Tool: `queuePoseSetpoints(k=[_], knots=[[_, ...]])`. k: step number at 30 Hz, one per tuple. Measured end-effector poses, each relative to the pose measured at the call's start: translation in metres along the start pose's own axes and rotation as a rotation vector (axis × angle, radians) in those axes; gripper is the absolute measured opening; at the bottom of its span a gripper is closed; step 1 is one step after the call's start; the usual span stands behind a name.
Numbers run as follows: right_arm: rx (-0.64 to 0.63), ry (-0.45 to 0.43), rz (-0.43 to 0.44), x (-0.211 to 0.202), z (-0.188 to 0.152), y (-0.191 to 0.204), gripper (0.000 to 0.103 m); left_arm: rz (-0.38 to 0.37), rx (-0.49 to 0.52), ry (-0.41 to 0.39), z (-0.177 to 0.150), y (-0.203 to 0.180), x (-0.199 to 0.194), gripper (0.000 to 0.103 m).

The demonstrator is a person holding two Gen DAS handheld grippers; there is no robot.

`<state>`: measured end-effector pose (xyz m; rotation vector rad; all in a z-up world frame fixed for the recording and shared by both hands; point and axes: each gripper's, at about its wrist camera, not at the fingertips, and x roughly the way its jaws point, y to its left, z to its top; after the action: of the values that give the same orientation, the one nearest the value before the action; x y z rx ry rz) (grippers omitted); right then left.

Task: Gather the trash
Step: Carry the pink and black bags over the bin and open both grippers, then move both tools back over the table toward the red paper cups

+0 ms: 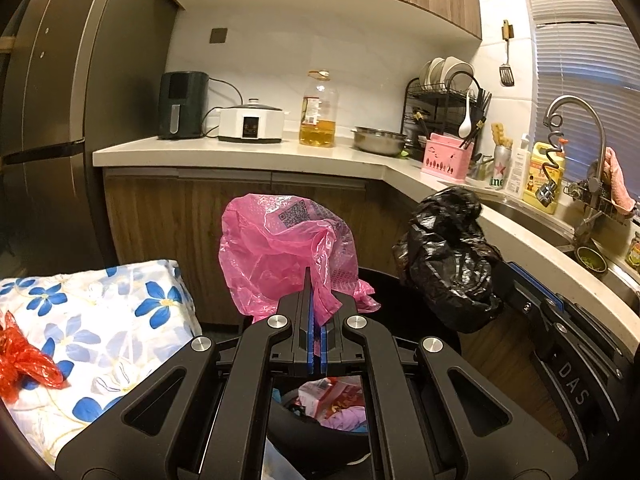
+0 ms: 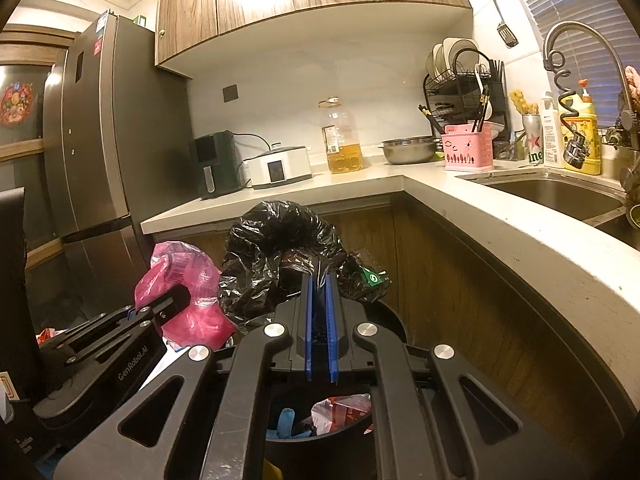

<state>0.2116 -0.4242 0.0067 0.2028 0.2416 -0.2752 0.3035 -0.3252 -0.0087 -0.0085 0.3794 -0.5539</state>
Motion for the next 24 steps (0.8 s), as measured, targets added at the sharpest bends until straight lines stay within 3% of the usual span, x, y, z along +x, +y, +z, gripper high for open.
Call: queuePoseSetpoints(k=[5, 8, 10, 12, 18, 24], knots=[[0.008, -0.011, 0.005, 0.002, 0.002, -0.003, 0.008, -0.005, 0.003, 0.003, -0.001, 0.001, 0.003, 0.001], [0.018, -0.01, 0.001, 0.003, 0.003, -0.006, 0.023, -0.001, 0.012, 0.017, -0.002, -0.001, 0.007, 0.006], [0.025, -0.008, -0.004, 0.004, 0.002, -0.008, 0.028, 0.003, 0.012, 0.026, -0.003, 0.0, 0.009, 0.018], [0.031, -0.009, -0.012, 0.003, 0.002, -0.011, 0.032, 0.012, 0.008, 0.026, -0.005, 0.002, 0.01, 0.047], [0.043, -0.007, -0.02, 0.0, 0.002, -0.013, 0.049, 0.032, -0.015, 0.014, -0.01, 0.009, 0.005, 0.073], [0.036, 0.001, -0.017, -0.007, -0.001, -0.008, 0.066, 0.086, -0.049, 0.005, -0.016, 0.026, -0.013, 0.091]])
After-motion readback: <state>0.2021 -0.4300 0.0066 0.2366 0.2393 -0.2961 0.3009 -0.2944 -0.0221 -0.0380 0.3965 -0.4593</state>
